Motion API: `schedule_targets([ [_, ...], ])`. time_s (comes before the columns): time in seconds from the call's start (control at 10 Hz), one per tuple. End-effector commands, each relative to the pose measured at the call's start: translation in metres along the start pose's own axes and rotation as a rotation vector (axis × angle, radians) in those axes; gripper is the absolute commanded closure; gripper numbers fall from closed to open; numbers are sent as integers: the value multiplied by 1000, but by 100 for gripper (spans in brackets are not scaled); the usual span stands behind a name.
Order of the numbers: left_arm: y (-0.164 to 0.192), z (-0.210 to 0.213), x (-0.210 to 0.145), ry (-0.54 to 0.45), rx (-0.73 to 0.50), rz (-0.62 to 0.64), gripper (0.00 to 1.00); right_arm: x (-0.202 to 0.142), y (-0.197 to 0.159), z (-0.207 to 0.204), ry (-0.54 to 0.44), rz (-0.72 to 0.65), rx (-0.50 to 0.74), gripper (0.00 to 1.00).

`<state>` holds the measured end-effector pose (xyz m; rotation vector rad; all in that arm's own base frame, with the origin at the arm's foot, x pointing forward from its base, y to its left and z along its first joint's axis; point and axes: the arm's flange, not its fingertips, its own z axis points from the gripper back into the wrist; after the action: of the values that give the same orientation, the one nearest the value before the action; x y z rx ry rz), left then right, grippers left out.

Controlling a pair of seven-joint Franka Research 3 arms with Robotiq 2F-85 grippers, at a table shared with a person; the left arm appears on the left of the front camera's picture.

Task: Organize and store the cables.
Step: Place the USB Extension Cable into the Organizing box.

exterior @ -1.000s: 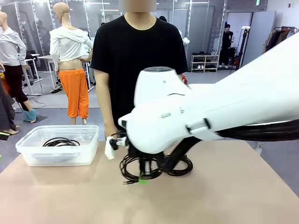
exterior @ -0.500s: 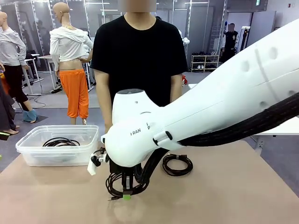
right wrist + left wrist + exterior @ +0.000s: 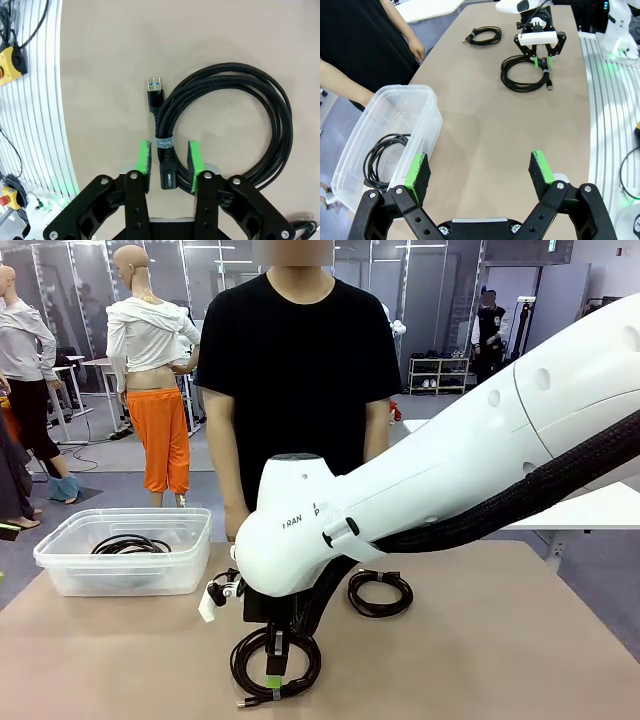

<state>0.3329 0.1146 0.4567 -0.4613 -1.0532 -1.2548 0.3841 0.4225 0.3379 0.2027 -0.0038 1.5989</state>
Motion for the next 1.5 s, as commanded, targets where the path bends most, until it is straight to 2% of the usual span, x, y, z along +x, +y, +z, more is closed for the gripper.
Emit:
schedule_targets([
  [0.0, 2, 1, 0, -28, 6, -18, 0, -7, 6, 4, -25, 15, -1, 30],
  [0.1, 2, 1, 0, -28, 6, -18, 0, -9, 7, 7, -30, 14, -2, 12],
  [0.2, 2, 1, 0, -28, 6, -18, 0, -14, 9, 12, -37, 11, -6, 0],
  [0.5, 0, 0, 0, 0, 0, 0, 0, -37, 18, 33, -102, -16, -32, 0],
  [0.7, 2, 4, -2, 27, -68, -62, 0, -75, 28, 63, -171, -51, -77, 0],
  [1.1, 6, 9, -4, 94, -174, -135, 0, -207, 63, 117, -362, -121, -131, 0],
  [1.2, 25, -37, 106, 116, -193, -144, 0, -244, 76, 128, -400, -121, -142, 0],
  [1.4, 17, -86, 119, 194, -219, -155, 0, -305, 103, 141, -472, -97, -148, 0],
])
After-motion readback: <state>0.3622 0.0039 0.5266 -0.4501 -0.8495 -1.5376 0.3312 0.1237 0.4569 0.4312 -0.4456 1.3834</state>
